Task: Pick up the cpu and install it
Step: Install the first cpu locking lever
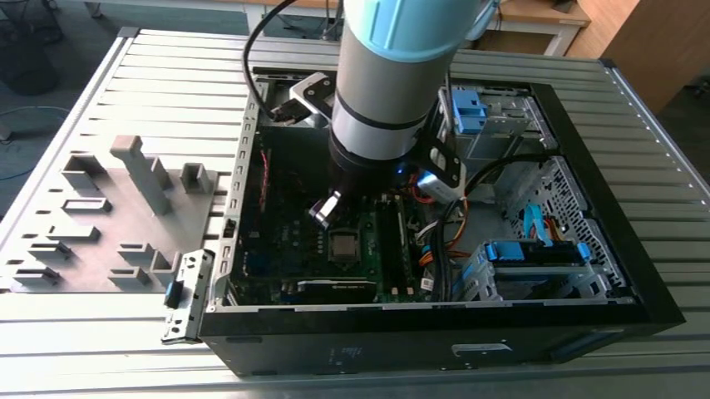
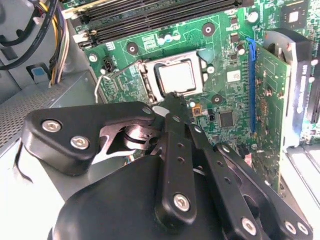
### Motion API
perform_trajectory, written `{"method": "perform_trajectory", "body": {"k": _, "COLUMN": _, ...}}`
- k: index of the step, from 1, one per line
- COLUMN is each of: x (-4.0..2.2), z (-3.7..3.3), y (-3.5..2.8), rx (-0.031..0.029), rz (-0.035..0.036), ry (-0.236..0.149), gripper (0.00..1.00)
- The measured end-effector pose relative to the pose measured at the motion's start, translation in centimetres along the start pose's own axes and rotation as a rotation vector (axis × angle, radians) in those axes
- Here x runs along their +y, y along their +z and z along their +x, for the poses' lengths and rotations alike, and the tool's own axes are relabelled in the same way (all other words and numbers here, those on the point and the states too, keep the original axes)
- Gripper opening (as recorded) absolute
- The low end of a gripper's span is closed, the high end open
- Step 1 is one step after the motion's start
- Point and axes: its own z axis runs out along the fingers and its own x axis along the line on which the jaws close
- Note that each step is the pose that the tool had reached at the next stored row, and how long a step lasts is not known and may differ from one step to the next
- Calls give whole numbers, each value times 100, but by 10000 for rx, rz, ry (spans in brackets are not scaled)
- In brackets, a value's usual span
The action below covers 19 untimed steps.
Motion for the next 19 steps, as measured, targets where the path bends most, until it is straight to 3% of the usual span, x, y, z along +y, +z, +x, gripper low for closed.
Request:
{"method": "perform_trajectory", "body": {"k": 4, "x": 7, "z": -3, "y": -61, "rx": 1, "rz": -3, "ry": 0, "gripper": 11}}
{"method": "perform_trajectory", "body": {"k": 9, "x": 15, "z": -15, "y": -60, "rx": -2, "rz": -4, "ry": -1, "gripper": 11}}
{"method": "perform_trajectory", "body": {"k": 19, "x": 77, "z": -159, "y": -45, "rx": -4, "rz": -2, "ry": -1, "gripper": 11}}
